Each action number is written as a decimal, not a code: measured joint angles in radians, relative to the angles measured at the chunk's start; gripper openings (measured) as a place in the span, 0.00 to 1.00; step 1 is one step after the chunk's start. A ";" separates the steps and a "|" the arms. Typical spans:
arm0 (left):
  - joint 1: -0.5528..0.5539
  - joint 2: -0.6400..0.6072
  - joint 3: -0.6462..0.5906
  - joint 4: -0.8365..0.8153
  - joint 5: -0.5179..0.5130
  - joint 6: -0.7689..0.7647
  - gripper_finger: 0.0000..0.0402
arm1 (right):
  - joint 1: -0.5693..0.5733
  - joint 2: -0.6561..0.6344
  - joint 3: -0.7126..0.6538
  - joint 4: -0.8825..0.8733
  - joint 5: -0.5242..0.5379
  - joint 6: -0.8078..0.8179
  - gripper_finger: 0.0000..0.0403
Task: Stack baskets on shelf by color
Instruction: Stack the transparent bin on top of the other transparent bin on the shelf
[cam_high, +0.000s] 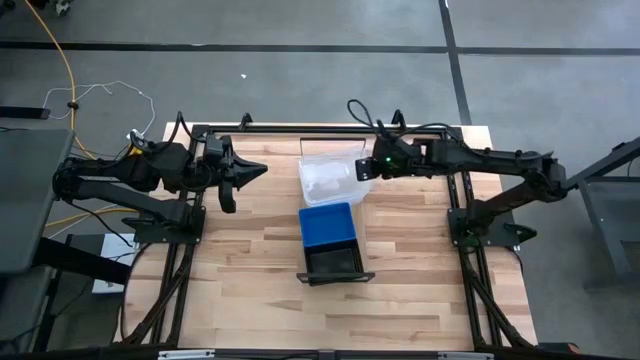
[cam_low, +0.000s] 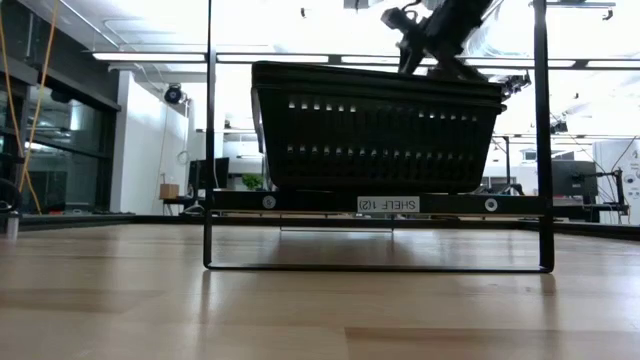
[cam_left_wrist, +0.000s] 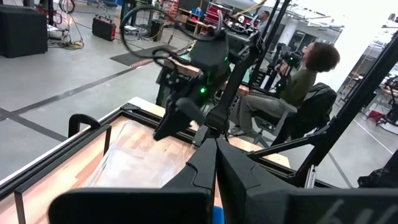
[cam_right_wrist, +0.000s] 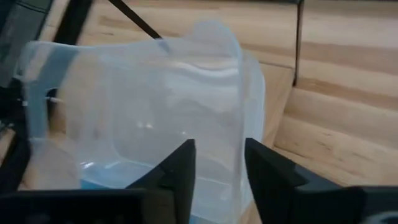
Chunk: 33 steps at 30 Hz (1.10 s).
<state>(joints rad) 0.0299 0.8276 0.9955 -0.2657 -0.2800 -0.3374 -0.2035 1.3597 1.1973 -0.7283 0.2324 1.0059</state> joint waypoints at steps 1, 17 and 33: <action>0.000 0.000 0.000 0.000 0.000 0.000 0.00 | 0.000 -0.013 0.000 0.001 0.000 -0.012 0.33; 0.000 0.010 0.000 0.000 0.000 0.008 0.00 | 0.037 -0.084 0.001 0.363 0.049 -0.272 0.11; 0.000 0.019 0.000 0.001 -0.003 -0.003 0.00 | 0.043 0.266 0.001 0.619 0.200 -0.212 0.00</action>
<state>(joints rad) 0.0303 0.8467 0.9958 -0.2649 -0.2826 -0.3400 -0.1604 1.6259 1.1984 -0.1091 0.4320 0.7935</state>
